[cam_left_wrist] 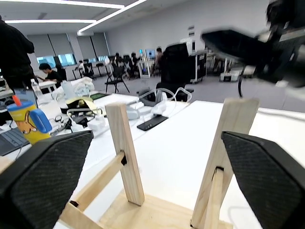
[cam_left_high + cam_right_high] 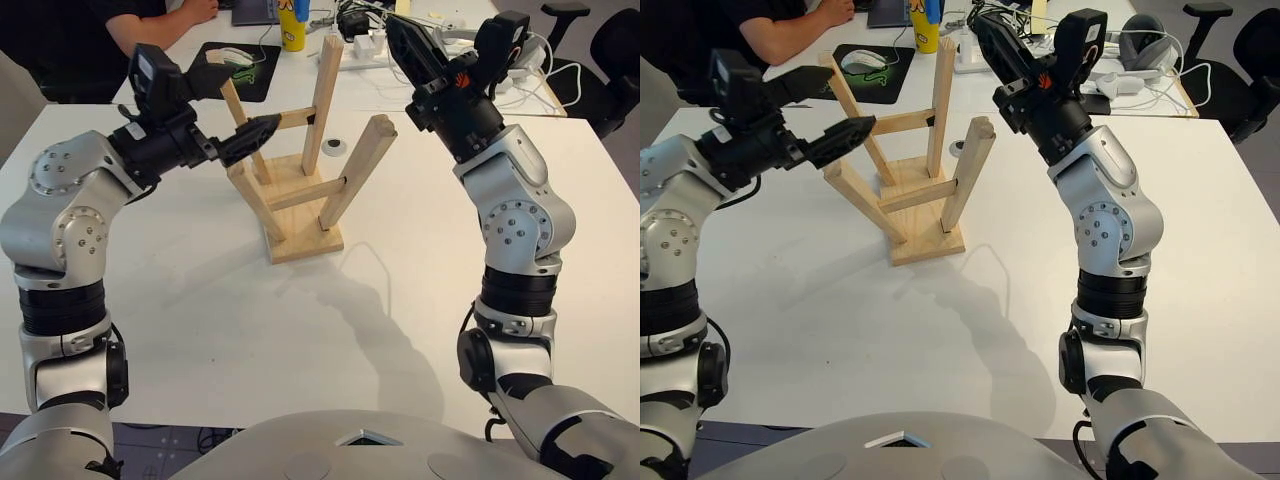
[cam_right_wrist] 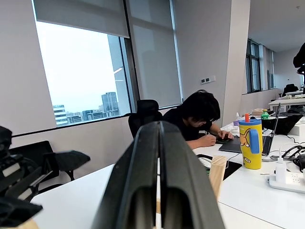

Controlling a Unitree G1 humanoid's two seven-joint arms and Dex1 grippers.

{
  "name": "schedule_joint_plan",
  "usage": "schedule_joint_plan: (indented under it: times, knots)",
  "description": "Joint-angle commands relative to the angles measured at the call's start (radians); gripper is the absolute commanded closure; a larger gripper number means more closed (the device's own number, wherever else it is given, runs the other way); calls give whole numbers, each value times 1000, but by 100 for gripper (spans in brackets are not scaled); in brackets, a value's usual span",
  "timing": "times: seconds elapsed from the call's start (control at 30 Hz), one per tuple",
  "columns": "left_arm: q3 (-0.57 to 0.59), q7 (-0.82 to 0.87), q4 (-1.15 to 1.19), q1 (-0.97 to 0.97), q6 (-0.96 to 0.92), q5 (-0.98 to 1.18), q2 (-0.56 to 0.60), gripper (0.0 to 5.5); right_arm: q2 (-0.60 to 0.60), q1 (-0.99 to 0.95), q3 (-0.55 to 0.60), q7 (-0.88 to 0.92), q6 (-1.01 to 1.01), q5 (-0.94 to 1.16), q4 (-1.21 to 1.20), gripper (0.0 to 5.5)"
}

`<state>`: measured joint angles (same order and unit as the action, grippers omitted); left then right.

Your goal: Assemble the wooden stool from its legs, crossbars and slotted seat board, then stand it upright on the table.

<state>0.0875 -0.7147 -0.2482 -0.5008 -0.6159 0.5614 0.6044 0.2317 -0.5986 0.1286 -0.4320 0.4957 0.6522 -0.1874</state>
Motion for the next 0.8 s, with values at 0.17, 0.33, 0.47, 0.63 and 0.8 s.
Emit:
schedule_joint_plan:
  times: [0.17,0.33,0.47,0.63,0.8]
  knots:
    - [-39,-3,35,5,27,-46,-3,53,-19,-112,10,-4,-8,29,5,549]
    - [-41,-2,35,3,24,-41,-3,53,2,-251,63,18,-49,43,-2,549]
    - [-41,-6,33,6,16,-35,1,53,17,-300,89,42,-84,31,-33,549]
    - [-52,-15,35,-5,7,-28,-5,53,40,-17,-70,-49,-16,-25,-16,549]
    - [-57,-24,36,-1,2,-27,2,53,109,231,-295,-140,129,-81,9,549]
